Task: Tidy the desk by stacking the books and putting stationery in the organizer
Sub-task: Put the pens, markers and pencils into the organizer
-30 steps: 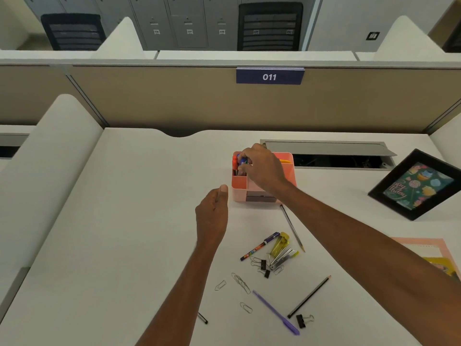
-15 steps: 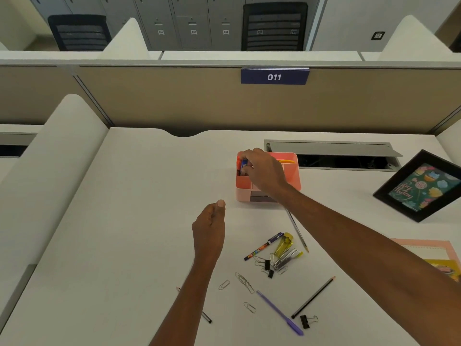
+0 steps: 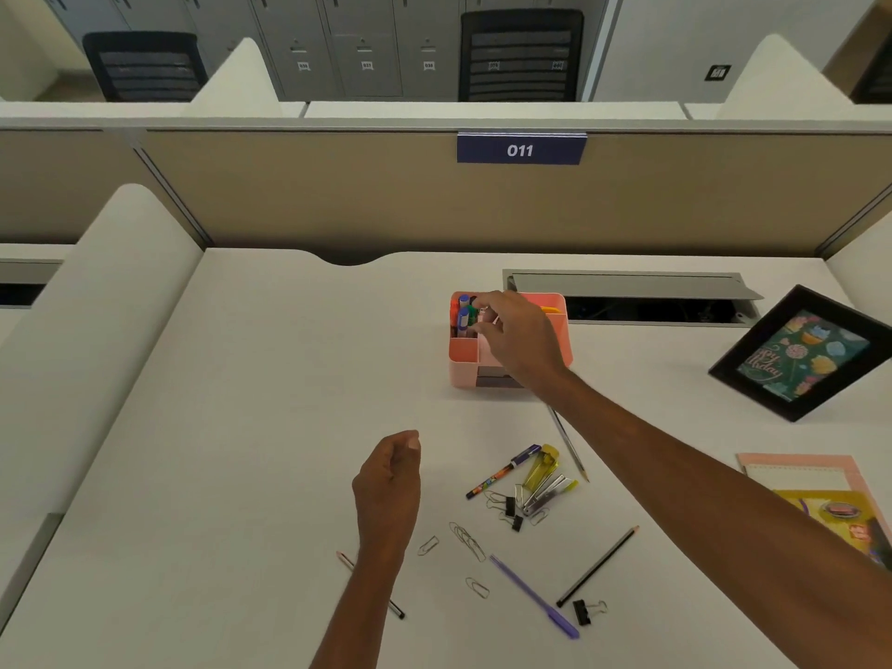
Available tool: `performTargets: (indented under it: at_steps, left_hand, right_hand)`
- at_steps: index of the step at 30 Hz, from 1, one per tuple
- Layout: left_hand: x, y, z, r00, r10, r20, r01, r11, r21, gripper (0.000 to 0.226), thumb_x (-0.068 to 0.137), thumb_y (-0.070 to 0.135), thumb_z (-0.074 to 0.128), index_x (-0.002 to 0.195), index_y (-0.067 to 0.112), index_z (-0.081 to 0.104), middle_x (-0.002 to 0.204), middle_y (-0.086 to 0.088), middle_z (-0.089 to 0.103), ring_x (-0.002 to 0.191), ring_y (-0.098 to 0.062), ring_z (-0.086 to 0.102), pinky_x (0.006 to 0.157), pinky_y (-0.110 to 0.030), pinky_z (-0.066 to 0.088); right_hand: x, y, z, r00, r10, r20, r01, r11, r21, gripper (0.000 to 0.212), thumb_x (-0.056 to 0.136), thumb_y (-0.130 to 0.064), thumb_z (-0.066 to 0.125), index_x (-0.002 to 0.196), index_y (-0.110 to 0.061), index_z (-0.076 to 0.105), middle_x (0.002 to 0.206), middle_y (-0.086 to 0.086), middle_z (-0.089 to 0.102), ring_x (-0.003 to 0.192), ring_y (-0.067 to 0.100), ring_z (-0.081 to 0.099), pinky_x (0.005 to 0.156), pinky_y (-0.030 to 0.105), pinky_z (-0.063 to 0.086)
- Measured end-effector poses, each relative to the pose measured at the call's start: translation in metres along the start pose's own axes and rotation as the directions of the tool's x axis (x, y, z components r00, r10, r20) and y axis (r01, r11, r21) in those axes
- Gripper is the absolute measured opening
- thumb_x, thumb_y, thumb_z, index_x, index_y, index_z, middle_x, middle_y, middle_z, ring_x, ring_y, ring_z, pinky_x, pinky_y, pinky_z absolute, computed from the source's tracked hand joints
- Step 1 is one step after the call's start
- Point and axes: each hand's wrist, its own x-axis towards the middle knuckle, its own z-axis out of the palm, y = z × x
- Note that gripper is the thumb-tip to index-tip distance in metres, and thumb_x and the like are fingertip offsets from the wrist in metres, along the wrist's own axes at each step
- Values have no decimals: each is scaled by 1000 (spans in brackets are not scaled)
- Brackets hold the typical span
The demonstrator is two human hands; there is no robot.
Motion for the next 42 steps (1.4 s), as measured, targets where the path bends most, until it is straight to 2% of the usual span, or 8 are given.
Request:
performTargets:
  at_steps: [8,13,16,26,30,32,37,42]
  left_hand:
    - [-40,-22,2,996,-91,25,92,995,-34,14,100,29,65,105,35,77,104,17,77,103,-8,72,97,-45,59]
    - [-57,-24,9,993,-104,60,104,995,3,16,100,27,64,104,37,77,102,20,76,100,-7,72,94,-46,60]
    - [-66,-23,11,992,-99,75,98,995,26,17,100,25,64,105,36,76,101,24,76,97,-4,72,93,-37,60]
    - [-101,-37,4,992,-83,93,75,994,84,15,98,22,69,103,34,76,95,22,76,93,4,69,86,-23,56]
    - [-114,-46,-3,996,-69,59,55,976,210,16,98,22,68,102,37,74,94,20,74,88,10,65,78,-16,52]
    - [-118,-54,-9,998,-57,35,46,964,263,17,97,22,69,100,38,73,90,19,74,82,6,67,74,-18,52]
    - [-116,-70,-26,989,-76,-127,118,924,364,9,96,28,70,91,35,67,72,13,70,73,-6,67,67,-30,53]
    - [-94,-84,-45,952,-112,-285,228,881,414,21,95,42,69,94,28,53,73,7,69,80,-28,65,76,-41,54]
  right_hand:
    - [-78,0,-16,998,-6,66,-3,991,137,17,95,-12,73,112,-14,74,102,-1,70,86,11,64,78,28,59]
    - [-132,-1,-17,981,102,164,-139,963,232,16,91,-17,78,105,-24,75,96,-14,68,84,5,64,80,23,57]
    - [-162,1,-18,965,148,217,-207,939,276,16,91,-15,77,102,-25,76,94,-15,69,83,6,66,78,21,56]
    - [-256,31,-22,880,261,398,-347,924,162,13,89,-25,80,99,-32,74,95,-17,69,84,7,67,78,27,59]
    - [-281,40,-25,837,318,446,-379,924,52,16,92,-30,78,106,-32,72,98,-18,66,86,4,66,76,17,55]
    - [-287,42,-28,829,350,437,-404,914,33,16,93,-29,78,107,-31,72,98,-18,66,86,3,65,74,12,51]
    - [-293,48,-32,812,389,436,-435,901,6,14,95,-29,75,108,-30,71,98,-18,64,86,6,66,76,14,56]
    - [-293,55,-36,812,394,430,-423,905,-29,15,96,-32,74,110,-29,71,100,-17,65,87,5,66,76,11,52]
